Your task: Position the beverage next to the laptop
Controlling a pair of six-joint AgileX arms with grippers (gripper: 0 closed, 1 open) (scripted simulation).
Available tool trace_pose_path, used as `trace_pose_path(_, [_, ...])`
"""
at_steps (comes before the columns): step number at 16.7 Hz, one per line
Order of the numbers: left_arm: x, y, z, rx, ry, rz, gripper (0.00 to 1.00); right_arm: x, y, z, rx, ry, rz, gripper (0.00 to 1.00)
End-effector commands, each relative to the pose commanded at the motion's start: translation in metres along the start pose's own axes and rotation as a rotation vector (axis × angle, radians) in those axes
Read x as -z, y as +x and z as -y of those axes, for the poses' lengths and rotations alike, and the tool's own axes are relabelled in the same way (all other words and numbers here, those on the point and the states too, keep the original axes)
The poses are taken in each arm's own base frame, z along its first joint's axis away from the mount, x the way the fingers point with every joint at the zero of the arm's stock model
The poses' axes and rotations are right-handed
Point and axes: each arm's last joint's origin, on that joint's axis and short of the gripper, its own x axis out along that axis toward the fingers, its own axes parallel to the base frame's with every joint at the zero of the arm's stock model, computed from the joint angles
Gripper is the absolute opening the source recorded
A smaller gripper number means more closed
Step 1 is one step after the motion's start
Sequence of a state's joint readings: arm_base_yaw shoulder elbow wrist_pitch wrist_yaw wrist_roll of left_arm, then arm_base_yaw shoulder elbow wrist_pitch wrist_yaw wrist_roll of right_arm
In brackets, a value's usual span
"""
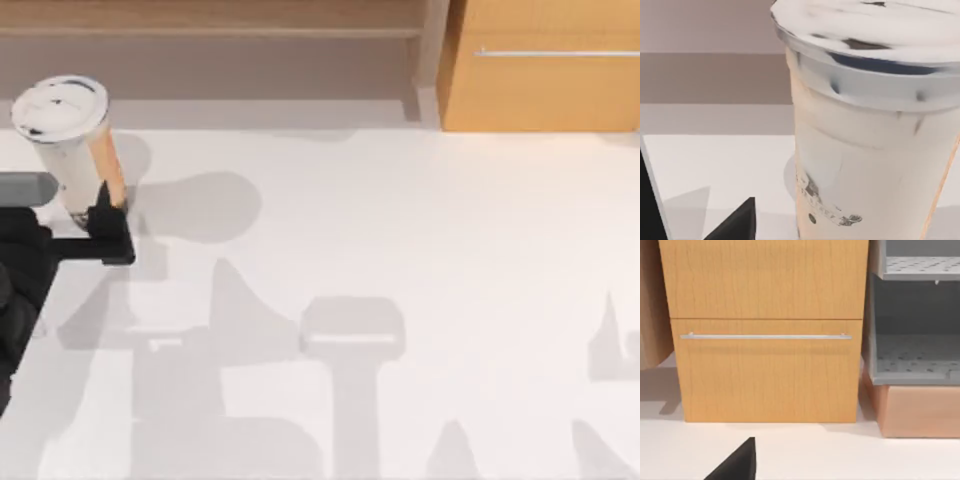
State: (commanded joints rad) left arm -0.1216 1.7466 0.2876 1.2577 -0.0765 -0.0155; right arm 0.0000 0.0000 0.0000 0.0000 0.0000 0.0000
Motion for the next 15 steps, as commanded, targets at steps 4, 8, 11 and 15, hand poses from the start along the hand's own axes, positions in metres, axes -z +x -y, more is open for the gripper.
trace_pose_path(4, [-0.002,0.034,0.001,0.001,0.000,0.003,1.00,0.000,0.000,0.000,0.000,0.000,0.000,1.00])
trace_pose_path(8, [-0.002,0.071,0.001,0.001,0.000,0.006,1.00,0.000,0.000,0.000,0.000,0.000,0.000,1.00])
trace_pose_path(11, [-0.001,0.077,0.001,0.001,0.000,0.003,1.00,0.000,0.000,0.000,0.000,0.000,0.000,1.00])
trace_pose_path(15, [-0.001,0.077,0.001,0.001,0.000,0.003,0.85,0.000,0.000,0.000,0.000,0.000,0.000,1.00])
